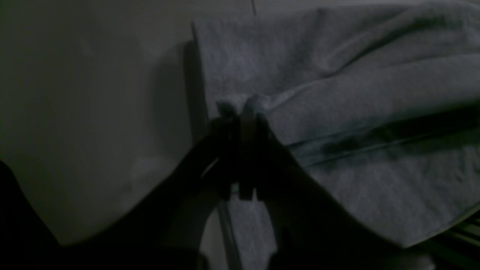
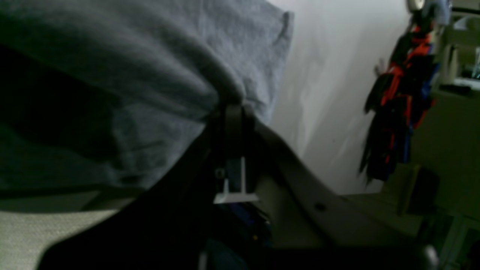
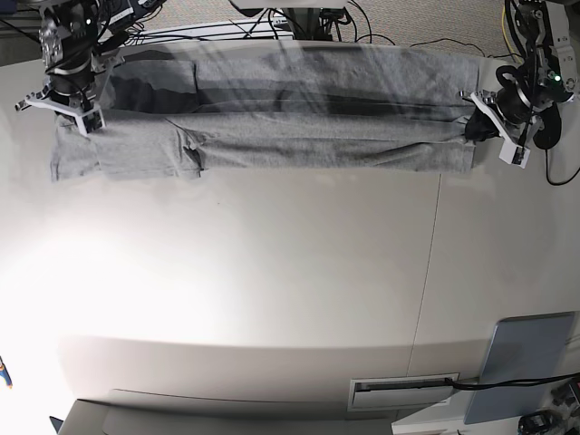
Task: Fold the T-shirt properly
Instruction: 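Release the hem and lift both grippers off the folded strip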
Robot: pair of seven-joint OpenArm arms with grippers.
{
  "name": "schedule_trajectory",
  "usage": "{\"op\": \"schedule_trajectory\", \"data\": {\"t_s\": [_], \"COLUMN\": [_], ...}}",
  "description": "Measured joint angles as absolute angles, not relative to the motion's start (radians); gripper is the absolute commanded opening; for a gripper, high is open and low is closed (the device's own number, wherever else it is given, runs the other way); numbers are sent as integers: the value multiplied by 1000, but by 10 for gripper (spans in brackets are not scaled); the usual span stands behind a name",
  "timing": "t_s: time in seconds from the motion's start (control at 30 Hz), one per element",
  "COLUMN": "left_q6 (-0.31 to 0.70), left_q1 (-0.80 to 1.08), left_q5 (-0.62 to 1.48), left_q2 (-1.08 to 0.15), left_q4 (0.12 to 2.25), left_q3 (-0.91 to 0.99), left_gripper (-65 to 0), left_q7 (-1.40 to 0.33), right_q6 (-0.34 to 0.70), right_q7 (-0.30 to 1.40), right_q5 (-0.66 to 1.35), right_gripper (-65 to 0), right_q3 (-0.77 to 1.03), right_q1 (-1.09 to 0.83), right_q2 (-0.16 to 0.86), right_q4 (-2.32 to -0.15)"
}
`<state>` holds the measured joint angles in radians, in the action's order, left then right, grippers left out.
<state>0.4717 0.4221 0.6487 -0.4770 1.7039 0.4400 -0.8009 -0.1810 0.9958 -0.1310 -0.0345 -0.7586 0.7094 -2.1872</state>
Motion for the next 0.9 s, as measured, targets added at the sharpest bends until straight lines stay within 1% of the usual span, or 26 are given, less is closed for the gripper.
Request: {"op": "schedule_trajectory", "data": {"t_s": [0.3,0.57,0.63,0.87,0.9], "left_q6": [472,471,471,471,471], "left_q1": [424,485,485,498,504], "left_q5": [660,640,636,637,637], "left_q2": [-477,-478,-477,-477,-478], "left_q4": [1708,1839,1839,1839,1839], "left_q3": [440,440,440,440,440], "left_gripper": [-650,-650,-650,-650,-650], "left_q7": [-840,-838,-839,-853,-854], "right_q6": [-184,-175,-151,-149,-140], "right_q7": [1021,1071,1070,1046,1044], "right_q5": [-130,-107,-84,-79,-79], "right_gripper": [-650,-650,-650,-650,-622], "right_q3": [-35,-35,-35,-35,-35], "right_q1": [-795,-795,-795,-795,-795], "right_q2": [709,709,709,709,709], "right_q4": [-2206,-2205,-2205,-2205,-2205]}}
